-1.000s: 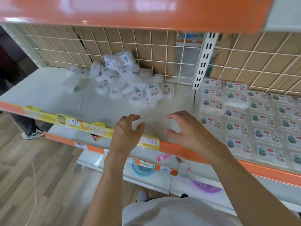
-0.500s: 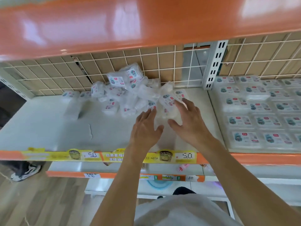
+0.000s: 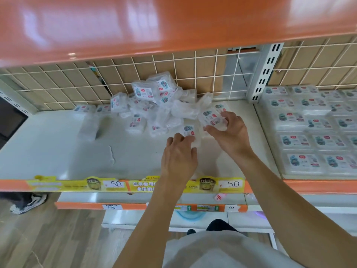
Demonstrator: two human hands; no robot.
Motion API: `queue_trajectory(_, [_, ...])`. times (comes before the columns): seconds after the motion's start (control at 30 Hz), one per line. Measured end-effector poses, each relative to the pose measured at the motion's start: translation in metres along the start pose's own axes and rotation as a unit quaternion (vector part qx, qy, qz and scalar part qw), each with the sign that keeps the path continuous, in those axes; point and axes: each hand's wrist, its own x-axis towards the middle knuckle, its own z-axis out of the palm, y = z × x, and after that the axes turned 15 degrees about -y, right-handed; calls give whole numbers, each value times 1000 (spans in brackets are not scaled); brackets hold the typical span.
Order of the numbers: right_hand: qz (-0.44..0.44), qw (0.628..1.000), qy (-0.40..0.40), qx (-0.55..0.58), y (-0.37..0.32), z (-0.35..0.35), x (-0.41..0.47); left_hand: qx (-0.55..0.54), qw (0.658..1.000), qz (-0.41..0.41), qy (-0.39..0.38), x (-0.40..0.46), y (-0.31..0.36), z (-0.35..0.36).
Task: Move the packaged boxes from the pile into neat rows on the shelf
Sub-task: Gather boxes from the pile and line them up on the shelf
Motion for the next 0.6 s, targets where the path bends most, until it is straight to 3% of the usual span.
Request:
queue_trajectory(0.33, [0, 982, -22, 187, 21, -13, -32, -24, 999, -21, -35, 36, -9, -9])
queue_trajectory(0.6, [-1, 967, -37, 254, 28, -18, -38, 7, 986, -64, -151, 45, -11, -26])
